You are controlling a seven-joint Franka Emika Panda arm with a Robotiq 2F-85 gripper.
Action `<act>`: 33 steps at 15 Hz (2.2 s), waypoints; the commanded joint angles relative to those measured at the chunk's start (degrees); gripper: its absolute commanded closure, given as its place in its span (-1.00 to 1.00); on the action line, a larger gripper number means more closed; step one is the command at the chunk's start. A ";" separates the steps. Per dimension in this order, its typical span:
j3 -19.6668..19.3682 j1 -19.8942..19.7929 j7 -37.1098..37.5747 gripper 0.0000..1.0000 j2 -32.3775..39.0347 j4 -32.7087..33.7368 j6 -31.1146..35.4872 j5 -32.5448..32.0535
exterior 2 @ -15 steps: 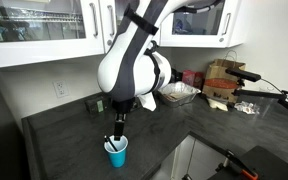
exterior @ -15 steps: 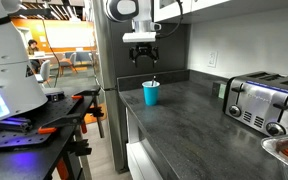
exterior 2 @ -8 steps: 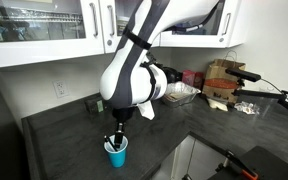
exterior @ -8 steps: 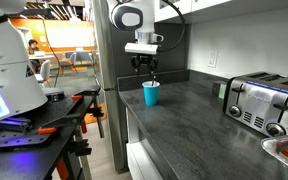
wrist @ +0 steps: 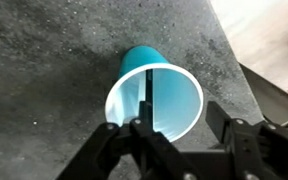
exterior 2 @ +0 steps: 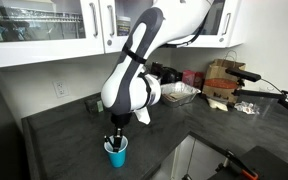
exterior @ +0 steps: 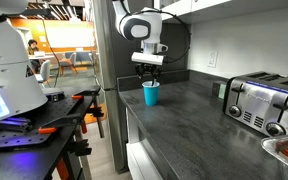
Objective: Put the marker on the counter
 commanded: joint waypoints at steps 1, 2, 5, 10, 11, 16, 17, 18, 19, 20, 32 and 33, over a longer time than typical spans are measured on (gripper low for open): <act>0.56 -1.00 3.16 -0.30 2.53 2.42 -0.36 -3.40; 0.57 -1.11 3.43 -0.17 3.05 2.93 -0.47 -3.93; 1.18 -1.78 4.19 0.07 3.40 3.47 -0.45 -4.63; 3.69 -4.03 3.38 -0.07 2.76 3.21 -0.56 -3.83; 4.13 -4.47 3.30 -0.08 2.68 3.26 -0.49 -3.78; 2.55 -4.33 4.90 -0.07 3.37 4.36 -0.86 -4.33; 2.08 -4.19 5.32 -0.06 3.54 4.52 -0.71 -4.36; 1.79 -4.18 5.86 -0.04 3.98 4.92 -0.63 -4.29; 1.66 -4.18 6.20 -0.06 4.36 5.27 -0.45 -4.35; 1.63 -4.27 6.34 -0.01 5.00 5.92 -0.78 -4.35; 1.08 -2.94 8.17 0.21 11.65 11.92 -2.97 -10.61; 1.34 -3.05 8.13 0.58 11.92 12.16 -3.06 -10.72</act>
